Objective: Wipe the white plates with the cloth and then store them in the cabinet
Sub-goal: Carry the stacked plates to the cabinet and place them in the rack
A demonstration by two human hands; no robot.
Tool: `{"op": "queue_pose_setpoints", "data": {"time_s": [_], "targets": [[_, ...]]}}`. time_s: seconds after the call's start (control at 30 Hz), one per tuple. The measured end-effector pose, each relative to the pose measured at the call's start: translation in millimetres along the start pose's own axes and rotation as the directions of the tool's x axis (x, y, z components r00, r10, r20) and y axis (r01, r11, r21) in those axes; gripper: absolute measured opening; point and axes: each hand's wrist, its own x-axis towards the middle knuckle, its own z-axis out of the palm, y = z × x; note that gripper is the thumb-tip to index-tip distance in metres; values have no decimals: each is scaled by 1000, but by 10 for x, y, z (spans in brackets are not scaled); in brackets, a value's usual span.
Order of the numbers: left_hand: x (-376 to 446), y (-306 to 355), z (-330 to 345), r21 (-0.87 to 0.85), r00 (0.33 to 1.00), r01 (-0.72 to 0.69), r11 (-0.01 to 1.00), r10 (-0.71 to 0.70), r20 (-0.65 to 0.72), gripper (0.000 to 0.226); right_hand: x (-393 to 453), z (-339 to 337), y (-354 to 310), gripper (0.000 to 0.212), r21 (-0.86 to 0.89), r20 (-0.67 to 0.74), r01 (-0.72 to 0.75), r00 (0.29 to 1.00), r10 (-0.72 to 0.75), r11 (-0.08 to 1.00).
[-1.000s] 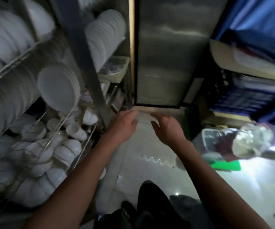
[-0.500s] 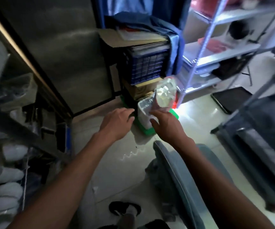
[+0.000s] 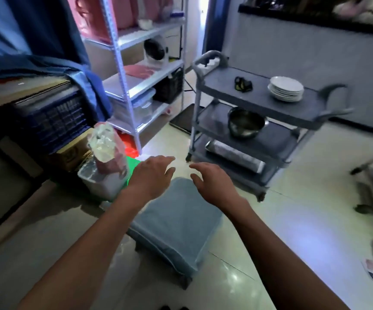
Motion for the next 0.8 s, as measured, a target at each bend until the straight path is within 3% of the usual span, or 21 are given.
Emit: {"op": "queue_pose_setpoints", "data": {"time_s": [0.4,0.8], "targets": [[399,1475,635,-88,901,-373,924,383,203,45,-1023,-573,1118,41,55,-150,-429,889,432,902],[946,3184,1376,-44,789,-550,834,536,301,44,-1552,-1163,2704,40,51,-171,-567,806,567,822]]}}
